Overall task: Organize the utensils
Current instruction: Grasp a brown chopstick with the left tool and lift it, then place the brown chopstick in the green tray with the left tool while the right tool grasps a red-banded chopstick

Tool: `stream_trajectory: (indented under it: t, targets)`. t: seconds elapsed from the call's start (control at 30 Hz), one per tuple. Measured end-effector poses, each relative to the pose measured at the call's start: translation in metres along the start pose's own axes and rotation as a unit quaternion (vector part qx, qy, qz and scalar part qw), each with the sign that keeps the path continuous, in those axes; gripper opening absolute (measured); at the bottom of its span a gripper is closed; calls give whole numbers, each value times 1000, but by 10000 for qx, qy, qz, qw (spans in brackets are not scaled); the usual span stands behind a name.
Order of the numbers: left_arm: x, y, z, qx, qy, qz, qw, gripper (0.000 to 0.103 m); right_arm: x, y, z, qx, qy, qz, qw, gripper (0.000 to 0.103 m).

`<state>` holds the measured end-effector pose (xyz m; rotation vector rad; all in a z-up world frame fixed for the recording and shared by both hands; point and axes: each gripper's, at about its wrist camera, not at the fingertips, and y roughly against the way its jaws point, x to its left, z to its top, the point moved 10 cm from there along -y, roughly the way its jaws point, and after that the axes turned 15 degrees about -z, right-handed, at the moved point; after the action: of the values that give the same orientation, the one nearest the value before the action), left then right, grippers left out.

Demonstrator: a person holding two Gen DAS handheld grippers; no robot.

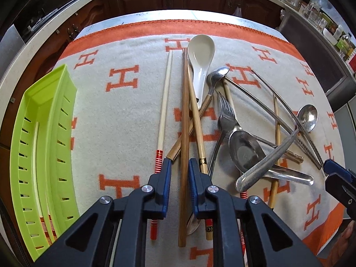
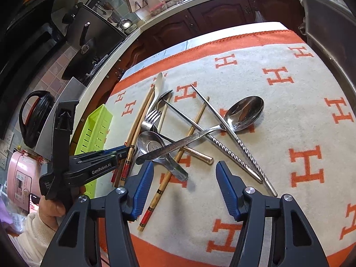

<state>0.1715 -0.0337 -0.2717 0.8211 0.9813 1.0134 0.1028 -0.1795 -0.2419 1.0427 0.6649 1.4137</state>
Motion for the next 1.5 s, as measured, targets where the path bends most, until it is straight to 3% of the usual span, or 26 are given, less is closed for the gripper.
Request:
stream_trajectory:
  t: [0.03,0.3,0.53,0.77,1.03,1.1,1.27,1.5]
  targets:
    - [1,0,1,-34,5,15,10000,6,0,-2,0,20,-5,0,10000,59]
    - [5,13,6,-381,180,-16,9991,4,8,-6,-3,43,45,11,10000,56]
    - [13,63,6,-675,298,31,9973,4,29,0,0,30,300,41,9995,49]
    - [43,117,-10,-950,633,-30,9935,4,76,3,11,41,670,212,9975,42]
    - [101,151,-21,-1249,690,597,9880,4,137,-15,23,100,1040,163,9944,32]
    - [117,152,-22,-1239,664,783,9870,4,149,-27,25,152,1114,67,9936,27]
    - [142,131,-33,-959,685,816,9897,5,166,-58,27,304,1176,-183,9924,21]
    - [155,104,-47,-682,705,588,9934,6,165,-99,26,542,1206,-730,9885,18]
